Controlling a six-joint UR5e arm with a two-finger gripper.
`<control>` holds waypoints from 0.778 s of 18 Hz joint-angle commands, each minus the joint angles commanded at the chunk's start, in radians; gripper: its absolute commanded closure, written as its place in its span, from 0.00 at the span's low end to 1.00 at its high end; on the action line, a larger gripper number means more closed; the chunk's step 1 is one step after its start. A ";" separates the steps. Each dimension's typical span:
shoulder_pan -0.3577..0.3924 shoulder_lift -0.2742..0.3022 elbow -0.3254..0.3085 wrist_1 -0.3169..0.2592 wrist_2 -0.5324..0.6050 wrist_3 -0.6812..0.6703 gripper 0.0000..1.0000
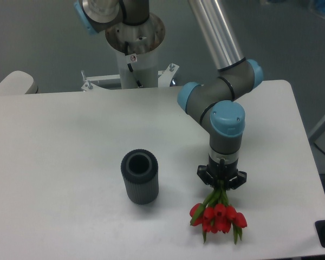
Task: Pick up the flowers from the table
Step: 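Lift the gripped tulip bundle up off the table, blooms hanging below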
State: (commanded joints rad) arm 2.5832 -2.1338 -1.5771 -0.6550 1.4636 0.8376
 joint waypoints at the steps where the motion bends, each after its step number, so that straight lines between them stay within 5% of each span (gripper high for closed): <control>1: -0.002 0.000 0.017 0.000 -0.032 0.000 0.69; 9: -0.005 0.028 0.153 -0.002 -0.330 -0.055 0.69; 14: 0.003 0.061 0.177 0.002 -0.485 -0.038 0.69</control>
State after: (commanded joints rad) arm 2.5863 -2.0725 -1.4005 -0.6535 0.9789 0.7992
